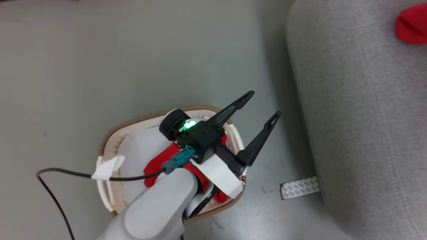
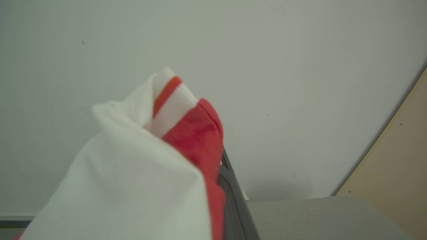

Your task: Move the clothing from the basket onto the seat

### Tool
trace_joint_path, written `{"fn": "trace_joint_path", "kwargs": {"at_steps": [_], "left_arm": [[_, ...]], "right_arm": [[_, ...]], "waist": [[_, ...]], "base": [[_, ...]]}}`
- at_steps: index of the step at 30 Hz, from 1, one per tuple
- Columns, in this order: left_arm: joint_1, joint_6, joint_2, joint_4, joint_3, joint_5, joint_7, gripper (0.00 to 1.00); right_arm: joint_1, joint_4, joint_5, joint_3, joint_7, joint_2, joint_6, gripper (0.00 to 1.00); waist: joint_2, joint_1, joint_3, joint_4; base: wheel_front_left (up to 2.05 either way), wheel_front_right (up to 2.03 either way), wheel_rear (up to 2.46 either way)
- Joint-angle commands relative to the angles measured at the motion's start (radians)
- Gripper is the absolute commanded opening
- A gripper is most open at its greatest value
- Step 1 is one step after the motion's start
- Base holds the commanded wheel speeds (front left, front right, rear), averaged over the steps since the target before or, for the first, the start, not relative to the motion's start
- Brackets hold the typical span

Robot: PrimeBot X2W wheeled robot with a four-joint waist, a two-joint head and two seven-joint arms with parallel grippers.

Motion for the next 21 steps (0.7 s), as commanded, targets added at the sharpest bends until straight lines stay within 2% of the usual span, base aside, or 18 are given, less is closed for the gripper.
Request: {"fn": "trace_joint_path", "kwargs": {"at_steps": [1, 5, 7, 12, 15, 17, 19, 20, 21], "left_arm": [[-0.011, 0.001, 0.005, -0.003, 0.004, 0.017, -0.004, 1.00], [-0.020, 0.006, 0.013, -0.003, 0.013, 0.016, -0.008, 1.00], [-0.025, 0.007, 0.015, -0.002, 0.015, 0.016, -0.007, 1.00], [-0.028, 0.013, 0.010, 0.008, 0.019, 0.010, -0.010, 1.00], [-0.027, 0.014, 0.006, 0.015, 0.019, 0.006, -0.011, 1.00], [-0.023, 0.015, 0.007, 0.020, 0.023, 0.002, -0.013, 1.00], [-0.015, 0.015, 0.010, 0.025, 0.029, -0.002, -0.014, 1.00], [-0.012, 0.016, 0.012, 0.027, 0.032, -0.003, -0.015, 1.00], [-0.008, 0.016, 0.012, 0.030, 0.035, -0.005, -0.016, 1.00]], "right_arm": [[-0.016, 0.021, 0.001, 0.001, 0.003, -0.006, -0.002, 0.00], [-0.059, 0.194, -0.026, 0.039, 0.043, -0.023, -0.002, 0.00], [-0.068, 0.269, -0.077, 0.101, 0.099, -0.029, -0.002, 0.00], [-0.093, 0.394, -0.065, 0.186, 0.235, 0.010, -0.002, 0.00], [-0.107, 0.427, -0.023, 0.214, 0.308, 0.015, -0.002, 0.14], [-0.108, 0.432, -0.003, 0.236, 0.332, 0.013, -0.002, 0.19], [-0.112, 0.432, 0.013, 0.256, 0.344, 0.007, -0.002, 0.46], [-0.113, 0.431, 0.021, 0.266, 0.346, 0.004, -0.002, 1.00], [-0.114, 0.431, 0.028, 0.276, 0.353, 0.005, -0.002, 1.00]], "waist": [[-0.0001, -0.0003, 0.029, 0.028], [-0.0001, -0.0003, 0.048, 0.040], [-0.0001, -0.0003, 0.057, 0.045], [-0.0001, -0.0003, 0.071, 0.056], [-0.0001, -0.0003, 0.071, 0.063], [-0.0001, -0.0003, 0.066, 0.065], [-0.0001, -0.0003, 0.053, 0.064], [-0.0001, -0.0003, 0.045, 0.063], [-0.0001, -0.0003, 0.034, 0.061]], "base": [[0.00, 0.00, 0.00], [0.00, 0.00, 0.00], [0.00, 0.00, 0.00], [0.00, 0.00, 0.00], [0.00, 0.00, 0.00], [0.00, 0.00, 0.00], [0.00, 0.00, 0.00], [0.00, 0.00, 0.00], [0.00, 0.00, 0.00]]}}
